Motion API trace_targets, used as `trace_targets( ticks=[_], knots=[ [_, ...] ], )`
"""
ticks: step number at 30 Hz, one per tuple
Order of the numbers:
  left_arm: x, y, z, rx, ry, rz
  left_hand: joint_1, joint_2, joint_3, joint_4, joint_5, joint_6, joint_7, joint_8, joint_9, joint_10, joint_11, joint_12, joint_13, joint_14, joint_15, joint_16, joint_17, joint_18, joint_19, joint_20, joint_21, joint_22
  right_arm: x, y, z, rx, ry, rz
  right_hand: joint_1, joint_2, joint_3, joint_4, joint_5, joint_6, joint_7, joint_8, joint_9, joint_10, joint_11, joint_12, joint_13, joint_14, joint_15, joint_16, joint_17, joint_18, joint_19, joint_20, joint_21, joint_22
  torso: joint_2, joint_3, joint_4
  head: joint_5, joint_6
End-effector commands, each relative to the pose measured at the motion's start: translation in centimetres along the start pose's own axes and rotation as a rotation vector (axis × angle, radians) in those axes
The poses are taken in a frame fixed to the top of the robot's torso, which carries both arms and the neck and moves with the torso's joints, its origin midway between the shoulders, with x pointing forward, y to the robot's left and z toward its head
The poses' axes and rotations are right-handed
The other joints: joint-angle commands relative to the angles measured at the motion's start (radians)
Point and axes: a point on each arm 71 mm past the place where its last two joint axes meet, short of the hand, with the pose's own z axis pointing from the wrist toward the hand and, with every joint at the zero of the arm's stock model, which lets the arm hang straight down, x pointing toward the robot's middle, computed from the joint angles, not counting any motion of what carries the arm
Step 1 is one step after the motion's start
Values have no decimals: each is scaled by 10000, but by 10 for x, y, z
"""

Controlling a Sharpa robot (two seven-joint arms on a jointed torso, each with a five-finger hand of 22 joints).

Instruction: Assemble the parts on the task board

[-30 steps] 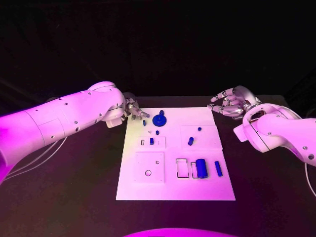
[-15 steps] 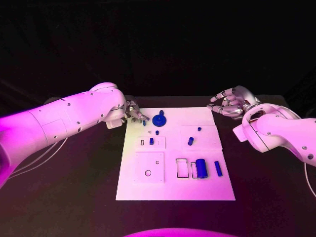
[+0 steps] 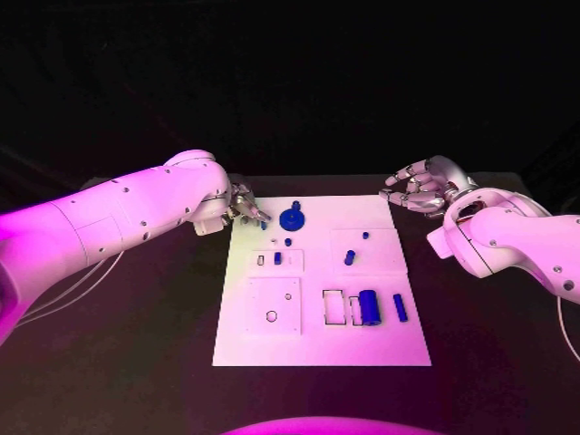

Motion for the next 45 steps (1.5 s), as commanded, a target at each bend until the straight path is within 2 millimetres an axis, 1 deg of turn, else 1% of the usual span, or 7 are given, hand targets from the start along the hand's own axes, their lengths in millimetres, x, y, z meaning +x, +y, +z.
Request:
trace_targets(
  ticks=[1, 7, 16, 23, 30, 34, 45],
  knots=[
    [1, -3, 0, 175, 252, -26, 142, 7, 87, 9, -36, 72, -19, 73, 21, 102, -26, 92, 39, 634, -101, 58, 1016, 36, 45, -35, 60, 24, 1, 1, 0, -96, 117, -59, -26, 88, -38, -8, 56, -77, 20, 63, -12, -52, -31, -51, -6, 454, -5, -68, 375, 146, 47, 38, -48, 1847, 1, 0, 1, 1, -4],
    [0, -2, 0, 226, 56, -315, 570, 178, 361, -40, -38, 111, -94, 210, 103, 156, -92, 122, 46, 635, -159, 60, 1015, 33, 56, -89, 69, 49, 1, 1, 0, -96, 117, -61, -18, 107, -44, -19, 63, -85, 17, 77, -21, -43, -36, -48, -18, 453, -11, -94, 357, 148, 48, 33, -67, 1839, -1, -1, 1, 11, -17],
    [-3, -2, 1, 344, -218, -943, 1289, 349, 1556, -469, -66, -43, -208, 791, 635, 435, -204, 500, 471, 634, -266, 52, 988, 15, 113, -202, 116, 150, 2, 1, 1, -93, 126, -70, -20, 110, -44, -18, 64, -85, 17, 78, -21, -36, -36, -40, -12, 454, -11, -92, 360, 148, 48, 32, -67, 1839, -18, -4, 0, 57, -7],
    [-2, -1, 1, 353, -40, -1032, 1086, -47, 3395, -1262, -41, -307, -153, 1180, 1063, 430, -170, 482, 413, 625, -239, 43, 950, 5, 119, -184, 147, 215, 2, 1, 1, -82, 137, -77, -30, 124, -44, -12, 71, -83, 17, 83, -23, -24, -36, -27, -4, 457, -12, -90, 366, 146, 51, 31, -66, 1840, -13, 2, 0, 73, 17],
    [-1, 3, 0, 388, 121, -1142, 738, -438, 4389, -1897, 89, -302, -128, 1317, 1212, 472, -162, 521, 450, 627, -233, 50, 956, 4, 119, -176, 178, 260, 2, 0, 1, -77, 149, -81, -31, 130, -43, -12, 77, -81, 16, 85, -23, -17, -37, -19, 2, 458, -12, -91, 366, 147, 51, 31, -68, 1839, -7, 3, -4, 87, 29],
    [0, 6, -3, 554, 163, -1396, 578, -754, 4720, -2232, 350, -126, -153, 1352, 1225, 693, -194, 730, 724, 663, -258, 119, 1094, -13, 171, -195, 247, 364, 2, 0, 1, -68, 146, -83, -31, 130, -43, -12, 77, -81, 16, 85, -23, -17, -37, -19, 2, 458, -12, -91, 366, 147, 51, 31, -68, 1839, -12, 2, 4, 82, 28],
    [6, 16, -26, 1254, 230, -1849, 298, -1023, 5021, -2557, 974, 288, -245, 1243, 1125, 1140, -287, 1000, 1149, 720, -336, 226, 1303, -80, 380, -268, 465, 711, 0, -2, 0, -30, 108, -69, -34, 136, -43, -10, 85, -79, 15, 88, -23, -13, -37, -16, 3, 460, -13, -87, 372, 146, 52, 31, -68, 1839, -3, -5, 27, 87, 22]
  ],
)
